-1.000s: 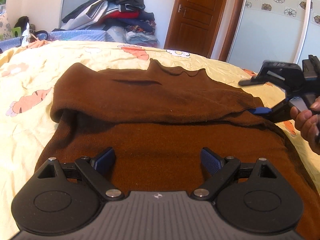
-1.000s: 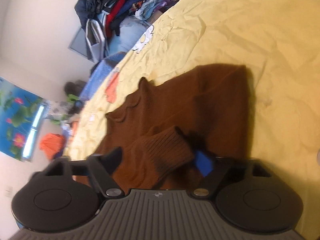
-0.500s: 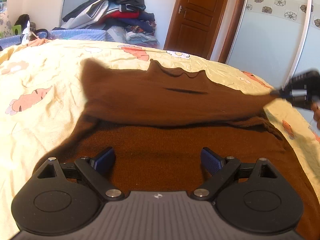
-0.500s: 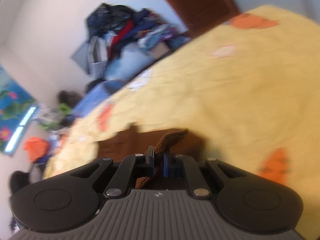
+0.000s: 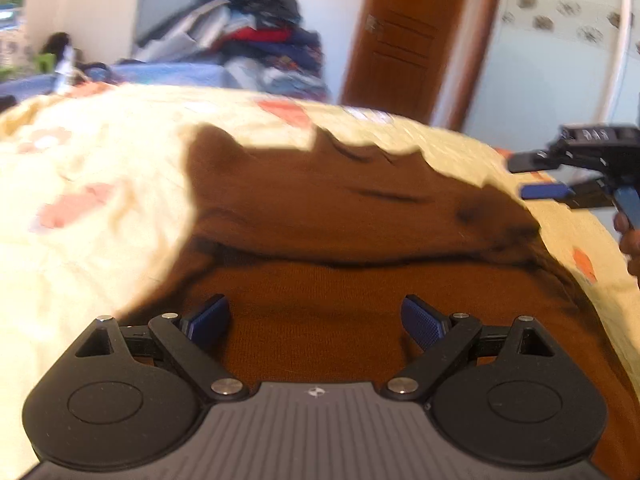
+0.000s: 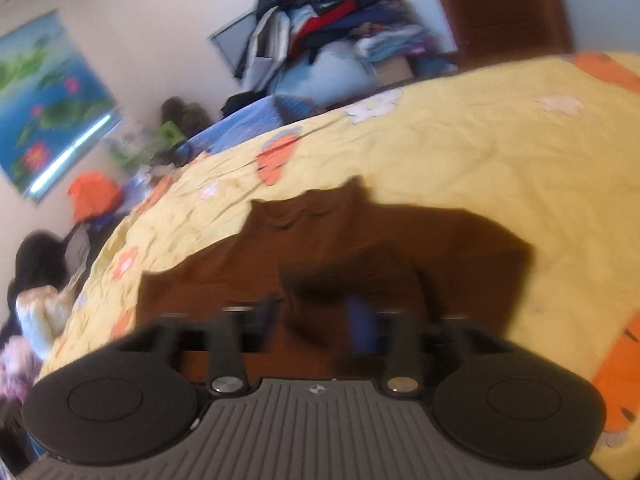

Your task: Fold small clothes

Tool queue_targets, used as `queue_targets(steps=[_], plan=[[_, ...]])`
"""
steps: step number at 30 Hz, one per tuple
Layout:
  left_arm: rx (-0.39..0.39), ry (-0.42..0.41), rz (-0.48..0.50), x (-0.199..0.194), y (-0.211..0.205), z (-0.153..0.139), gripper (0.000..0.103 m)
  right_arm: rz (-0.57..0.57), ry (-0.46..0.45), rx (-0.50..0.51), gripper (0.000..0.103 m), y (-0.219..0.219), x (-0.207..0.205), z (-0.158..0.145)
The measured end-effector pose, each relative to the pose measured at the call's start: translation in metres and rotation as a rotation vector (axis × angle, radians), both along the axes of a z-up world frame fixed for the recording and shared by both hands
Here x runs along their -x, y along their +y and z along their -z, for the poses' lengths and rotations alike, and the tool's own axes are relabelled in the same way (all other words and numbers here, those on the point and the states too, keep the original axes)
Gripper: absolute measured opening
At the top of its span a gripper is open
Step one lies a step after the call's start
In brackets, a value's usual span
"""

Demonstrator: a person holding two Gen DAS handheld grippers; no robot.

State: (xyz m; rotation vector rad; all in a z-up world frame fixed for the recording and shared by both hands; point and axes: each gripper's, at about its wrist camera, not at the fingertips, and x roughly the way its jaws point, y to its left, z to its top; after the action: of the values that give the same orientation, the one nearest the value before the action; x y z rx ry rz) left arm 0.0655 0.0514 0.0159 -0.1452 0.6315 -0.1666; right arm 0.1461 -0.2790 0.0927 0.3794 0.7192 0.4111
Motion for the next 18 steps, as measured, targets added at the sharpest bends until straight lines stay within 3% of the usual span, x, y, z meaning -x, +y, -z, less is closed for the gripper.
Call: queue_targets(steps=[4, 6, 7, 11, 12, 13, 14, 15, 18], plan=[[0.083, -0.042, -0.086, -0.006, 0.039, -0.025, 0.094, 0.134, 0.002, -0.095, 0.059, -0.023, -0.015, 0.001], [0.102, -0.029, -0.148, -0.028, 0.056, -0.032, 0.094, 0.188, 0.028, -0.03, 0.059, -0.026, -0.029, 0.012], [0.112, -0.011, -0.174, -0.043, 0.062, -0.033, 0.094, 0.199, 0.051, -0.007, 0.059, -0.03, -0.035, 0.021], [0.184, 0.148, -0.182, -0.109, 0.074, -0.018, 0.09, 0.143, 0.134, -0.002, 0.043, -0.01, -0.063, 0.049], [0.189, 0.179, -0.156, -0.122, 0.072, -0.013, 0.067, 0.117, 0.135, 0.009, 0.032, 0.0, -0.069, 0.053], [0.17, 0.208, -0.141, -0.133, 0.068, -0.009, 0.022, 0.09, 0.134, 0.014, 0.024, 0.002, -0.069, 0.056], [0.146, 0.231, -0.135, -0.14, 0.064, -0.006, 0.014, 0.069, 0.133, 0.025, 0.016, 0.01, -0.075, 0.057], [0.132, 0.211, -0.137, -0.142, 0.061, -0.008, 0.012, 0.062, 0.118, 0.044, 0.015, 0.015, -0.076, 0.056], [-0.004, 0.129, -0.176, -0.14, 0.056, -0.017, 0.01, 0.111, 0.002, 0.04, 0.013, 0.008, -0.064, 0.04]])
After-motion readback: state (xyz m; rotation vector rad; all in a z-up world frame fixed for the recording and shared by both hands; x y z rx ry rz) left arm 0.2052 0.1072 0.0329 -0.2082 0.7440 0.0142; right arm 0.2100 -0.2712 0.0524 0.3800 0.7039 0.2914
